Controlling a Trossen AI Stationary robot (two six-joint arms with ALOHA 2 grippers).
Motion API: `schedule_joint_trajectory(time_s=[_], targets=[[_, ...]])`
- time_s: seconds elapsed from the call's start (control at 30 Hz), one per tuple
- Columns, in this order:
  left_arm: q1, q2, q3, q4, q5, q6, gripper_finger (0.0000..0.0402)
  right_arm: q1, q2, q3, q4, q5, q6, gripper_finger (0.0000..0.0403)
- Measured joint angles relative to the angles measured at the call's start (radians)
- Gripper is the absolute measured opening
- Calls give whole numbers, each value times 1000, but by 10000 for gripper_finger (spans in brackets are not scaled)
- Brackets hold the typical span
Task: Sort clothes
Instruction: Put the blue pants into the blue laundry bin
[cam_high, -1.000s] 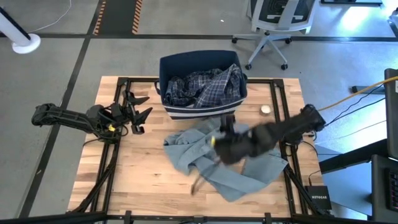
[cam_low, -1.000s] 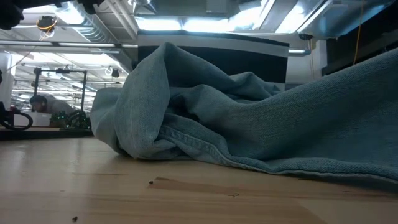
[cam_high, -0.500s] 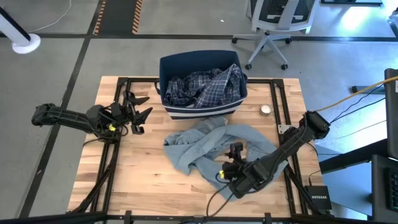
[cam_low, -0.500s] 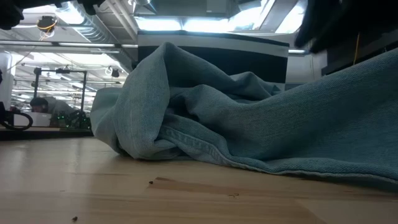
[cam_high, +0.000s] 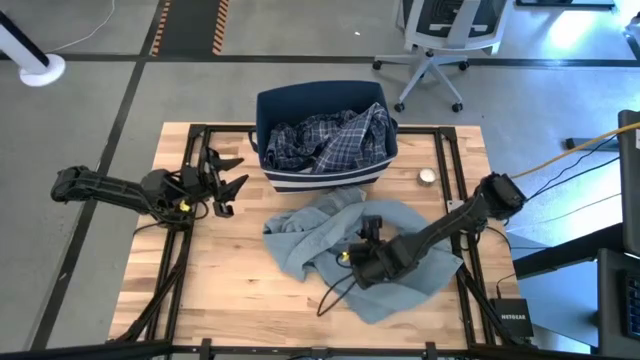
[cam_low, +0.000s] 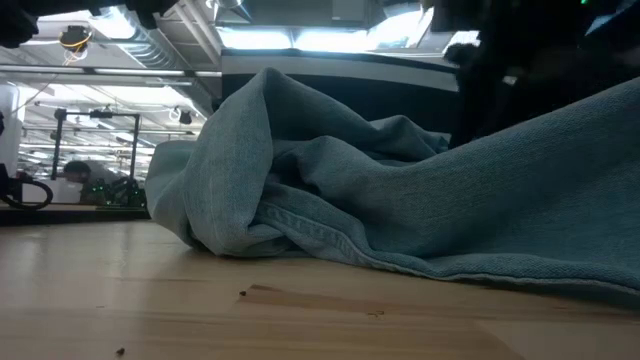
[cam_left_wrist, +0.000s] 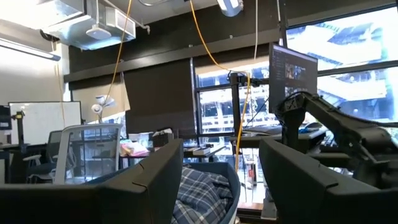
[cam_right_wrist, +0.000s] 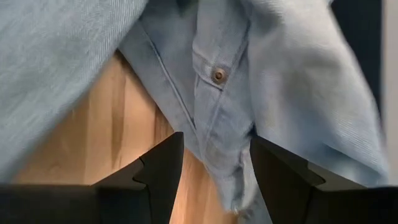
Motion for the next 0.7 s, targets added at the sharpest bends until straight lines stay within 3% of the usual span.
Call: schedule_joint_trajectory(time_s=[0.2,0.53,0.7], targets=[[0,0,0,-1,0,0,208,-54,0,-91,146,-19,-33,205],[0,0,0,-2,0,0,208,-67,-1,-205,322,78,-31,203],[0,4,0,-5,13,-2,208,-67,-1,-269,506,55,-83,153]])
